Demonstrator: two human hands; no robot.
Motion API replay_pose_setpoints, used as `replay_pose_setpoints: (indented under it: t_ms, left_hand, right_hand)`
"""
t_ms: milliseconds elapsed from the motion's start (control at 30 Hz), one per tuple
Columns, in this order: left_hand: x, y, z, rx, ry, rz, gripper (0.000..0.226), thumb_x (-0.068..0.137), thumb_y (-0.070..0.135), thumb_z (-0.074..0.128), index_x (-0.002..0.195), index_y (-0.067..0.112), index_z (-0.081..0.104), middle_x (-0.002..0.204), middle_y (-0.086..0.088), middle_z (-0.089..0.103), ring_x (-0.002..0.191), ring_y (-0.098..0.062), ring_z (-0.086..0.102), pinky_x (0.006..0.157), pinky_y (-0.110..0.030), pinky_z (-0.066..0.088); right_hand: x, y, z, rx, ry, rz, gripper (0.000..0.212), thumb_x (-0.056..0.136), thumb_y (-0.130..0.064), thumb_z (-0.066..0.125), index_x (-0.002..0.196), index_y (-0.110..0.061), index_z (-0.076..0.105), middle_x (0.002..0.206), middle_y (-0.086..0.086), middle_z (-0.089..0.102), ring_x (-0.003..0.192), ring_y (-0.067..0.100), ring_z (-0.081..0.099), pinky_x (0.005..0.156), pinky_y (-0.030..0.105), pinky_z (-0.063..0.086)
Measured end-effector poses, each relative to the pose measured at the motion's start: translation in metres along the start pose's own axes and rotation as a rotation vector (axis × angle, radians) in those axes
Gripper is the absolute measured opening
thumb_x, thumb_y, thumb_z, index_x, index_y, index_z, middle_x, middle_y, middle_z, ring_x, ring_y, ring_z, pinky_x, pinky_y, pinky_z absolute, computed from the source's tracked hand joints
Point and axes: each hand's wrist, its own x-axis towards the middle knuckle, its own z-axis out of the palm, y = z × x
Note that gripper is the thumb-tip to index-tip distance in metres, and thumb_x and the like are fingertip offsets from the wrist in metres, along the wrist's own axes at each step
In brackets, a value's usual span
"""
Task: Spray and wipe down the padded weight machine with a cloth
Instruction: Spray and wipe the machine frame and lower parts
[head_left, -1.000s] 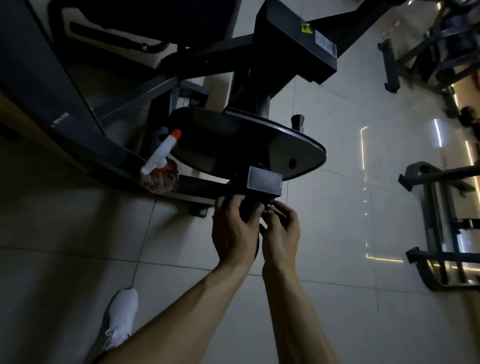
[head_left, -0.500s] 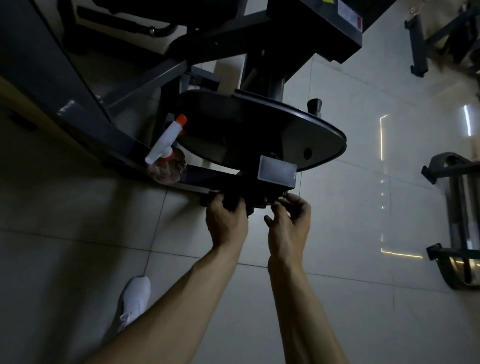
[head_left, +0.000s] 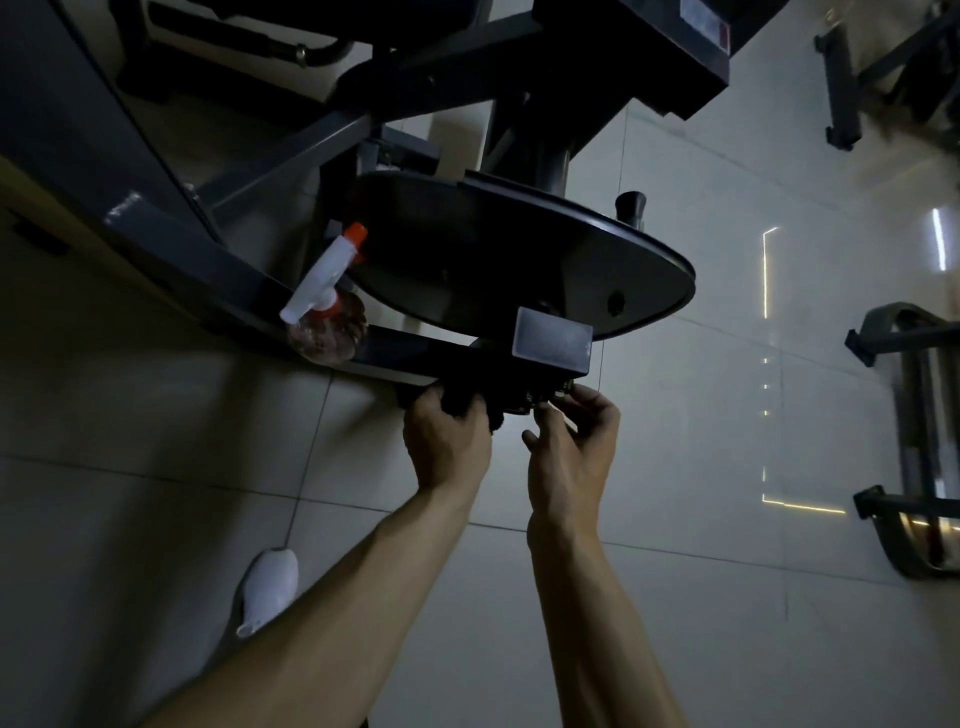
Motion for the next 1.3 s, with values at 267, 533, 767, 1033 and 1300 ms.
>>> replay_pose_setpoints:
  t_ms: [267,533,767,1033,1300]
  left_hand:
    - [0.003,-0.002,0.005,-0.066,0.017,-0.133,0.01,0.092,0.019,0.065,0.092,0.013,0.072,0.079,-0.009,0.074,0.068,-0.027,0.071,0.056,-0.035,0.056]
    - [0.011,-0.001,0.007,-0.199,0.078,-0.411,0.016,0.09,0.02,0.064,0.099,0.009,0.07,0.089,-0.01,0.073,0.075,-0.024,0.07,0.058,-0.031,0.054]
    - [0.012,-0.005,0.016,-0.669,-0.497,-0.704,0.05,0.102,0.033,0.041,0.137,0.003,0.06,0.11,-0.02,0.07,0.084,-0.03,0.069,0.069,-0.032,0.055]
    - [-0.005,-0.005,0.021,-0.48,-0.508,-0.682,0.043,0.102,0.036,0.045,0.126,0.01,0.07,0.121,-0.013,0.073,0.104,-0.026,0.074,0.096,-0.035,0.056]
    - [0.0,0.0,-0.001,-0.146,-0.284,-0.459,0.039,0.101,0.033,0.046,0.124,0.011,0.069,0.12,-0.015,0.073,0.106,-0.026,0.069,0.096,-0.038,0.052]
  right_hand:
    - [0.001,0.002,-0.002,0.015,-0.017,-0.007,0.033,0.097,-0.011,0.067,0.116,-0.035,0.053,0.12,-0.009,0.064,0.114,0.014,0.065,0.1,0.048,0.057]
    - [0.003,0.004,-0.011,0.028,-0.046,0.004,0.029,0.099,-0.01,0.064,0.115,-0.032,0.058,0.116,-0.01,0.067,0.11,0.01,0.066,0.096,0.038,0.058]
    - [0.008,0.029,-0.033,0.034,-0.017,0.198,0.028,0.103,-0.012,0.057,0.123,-0.029,0.066,0.122,-0.011,0.068,0.113,0.0,0.061,0.103,0.028,0.047]
    - [0.01,0.048,-0.028,0.08,-0.358,-0.017,0.054,0.097,0.001,0.056,0.133,-0.038,0.057,0.127,-0.022,0.065,0.124,0.0,0.058,0.103,0.023,0.049]
    - [0.012,0.066,0.012,0.291,-0.067,0.057,0.053,0.09,-0.008,0.062,0.139,-0.024,0.06,0.138,0.003,0.063,0.131,0.017,0.058,0.113,0.049,0.047]
